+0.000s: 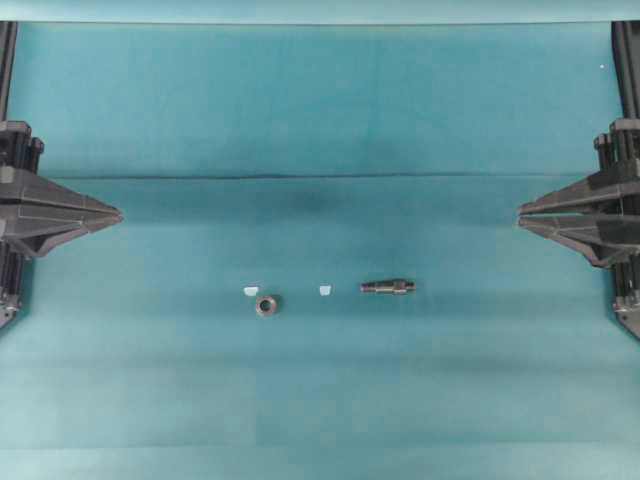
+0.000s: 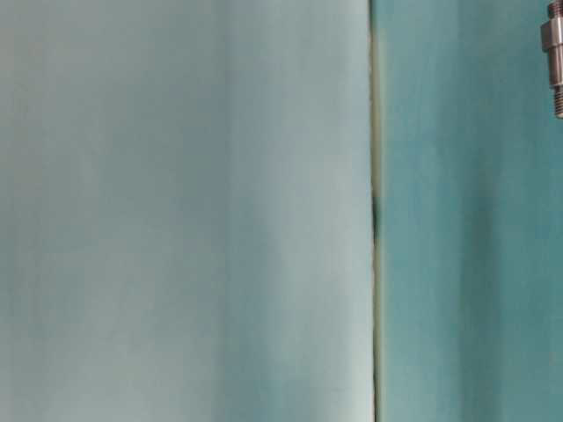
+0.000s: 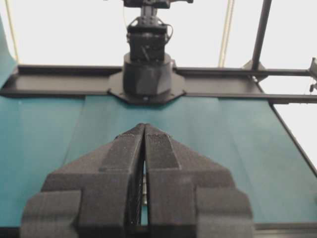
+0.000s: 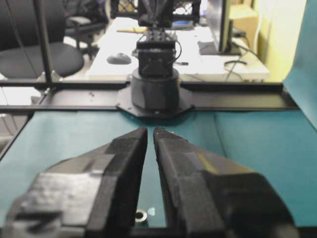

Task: Insert the washer onto the shaft with both hands.
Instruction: 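Move both grippers inward over the washer and the shaft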

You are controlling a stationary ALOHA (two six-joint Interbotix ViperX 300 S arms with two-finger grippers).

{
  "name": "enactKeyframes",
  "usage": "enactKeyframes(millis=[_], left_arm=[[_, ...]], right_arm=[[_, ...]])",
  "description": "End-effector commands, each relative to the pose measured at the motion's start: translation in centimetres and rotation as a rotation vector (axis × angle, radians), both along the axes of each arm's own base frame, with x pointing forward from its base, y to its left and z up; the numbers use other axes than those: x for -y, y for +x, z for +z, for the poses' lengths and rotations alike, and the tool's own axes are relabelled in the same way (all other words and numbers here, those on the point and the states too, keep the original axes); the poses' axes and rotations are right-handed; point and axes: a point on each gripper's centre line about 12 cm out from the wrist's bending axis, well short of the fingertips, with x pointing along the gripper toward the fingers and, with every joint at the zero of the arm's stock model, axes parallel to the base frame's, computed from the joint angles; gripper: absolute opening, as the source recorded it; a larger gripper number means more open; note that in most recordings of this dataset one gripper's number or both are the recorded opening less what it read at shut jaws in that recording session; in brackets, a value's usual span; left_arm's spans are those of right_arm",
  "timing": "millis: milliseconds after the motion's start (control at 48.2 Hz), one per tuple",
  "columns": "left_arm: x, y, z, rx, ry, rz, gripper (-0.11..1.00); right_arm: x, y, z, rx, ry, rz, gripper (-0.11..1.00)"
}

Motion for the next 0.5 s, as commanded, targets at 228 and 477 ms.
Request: enactKeyframes(millis=[228,477], left_arm=[[-0.2,3.3,-2.0,-0.172,-0.094,0.006,0.02],[-0.2,4.7,-3.0,-0.33,-0.094,0.016,0.02]], right_arm=[[0.1,0.3,-1.0,-0.142,0.124,-0.007,-0.09],[0.0,0.5,-1.6,-0.326,0.182,-0.011,-0.1]])
